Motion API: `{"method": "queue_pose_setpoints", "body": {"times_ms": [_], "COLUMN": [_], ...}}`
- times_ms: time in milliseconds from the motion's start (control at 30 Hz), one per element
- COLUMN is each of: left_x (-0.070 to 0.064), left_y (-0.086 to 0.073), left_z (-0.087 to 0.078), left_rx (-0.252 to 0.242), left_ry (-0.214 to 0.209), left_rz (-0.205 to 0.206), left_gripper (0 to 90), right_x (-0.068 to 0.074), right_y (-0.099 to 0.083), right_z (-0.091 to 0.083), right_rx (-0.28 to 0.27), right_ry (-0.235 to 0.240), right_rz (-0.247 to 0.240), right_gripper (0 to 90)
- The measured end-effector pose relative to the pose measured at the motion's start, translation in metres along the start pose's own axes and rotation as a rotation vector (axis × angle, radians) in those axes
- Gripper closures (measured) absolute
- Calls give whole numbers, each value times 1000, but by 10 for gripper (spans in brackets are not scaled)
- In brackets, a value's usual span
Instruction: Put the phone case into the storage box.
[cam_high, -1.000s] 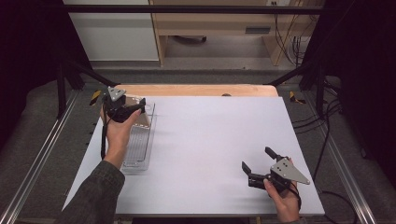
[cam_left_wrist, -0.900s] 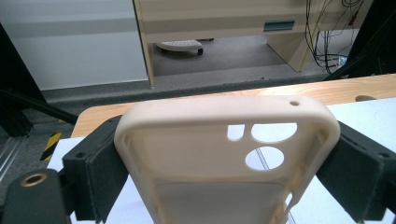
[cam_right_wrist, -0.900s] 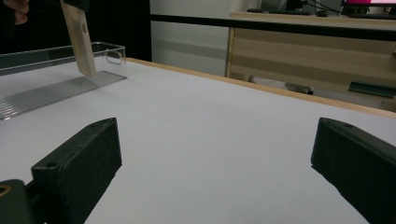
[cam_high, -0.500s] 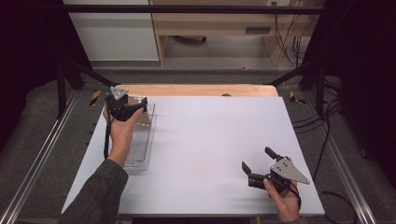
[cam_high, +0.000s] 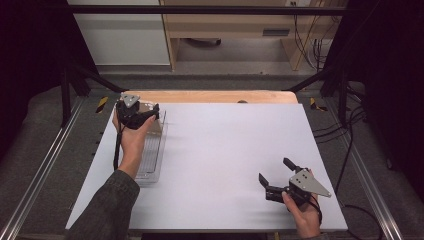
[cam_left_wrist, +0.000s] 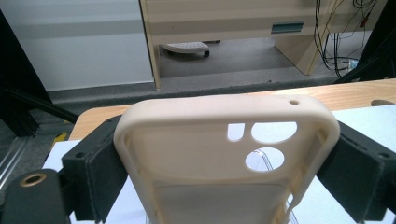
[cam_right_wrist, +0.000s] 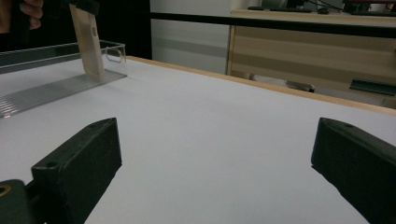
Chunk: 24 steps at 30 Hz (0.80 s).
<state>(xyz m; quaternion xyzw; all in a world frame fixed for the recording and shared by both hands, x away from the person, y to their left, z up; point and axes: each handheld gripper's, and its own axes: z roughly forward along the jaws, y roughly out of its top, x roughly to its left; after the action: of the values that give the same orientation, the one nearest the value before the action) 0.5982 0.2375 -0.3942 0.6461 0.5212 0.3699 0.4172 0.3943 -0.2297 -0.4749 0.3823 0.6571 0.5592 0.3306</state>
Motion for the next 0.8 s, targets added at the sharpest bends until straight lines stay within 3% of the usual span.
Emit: {"method": "queue_pose_setpoints", "body": {"times_ms": [800], "left_x": [-5], "left_y": [-1], "left_z": [6], "left_rx": [-28], "left_ry": [22], "left_rz": [2], "left_gripper": [98], "right_x": [0], "right_y": [0], "right_z": [0], "right_rx": [4], "right_ry": [0], "right_rz": [1], "right_gripper": [19]}}
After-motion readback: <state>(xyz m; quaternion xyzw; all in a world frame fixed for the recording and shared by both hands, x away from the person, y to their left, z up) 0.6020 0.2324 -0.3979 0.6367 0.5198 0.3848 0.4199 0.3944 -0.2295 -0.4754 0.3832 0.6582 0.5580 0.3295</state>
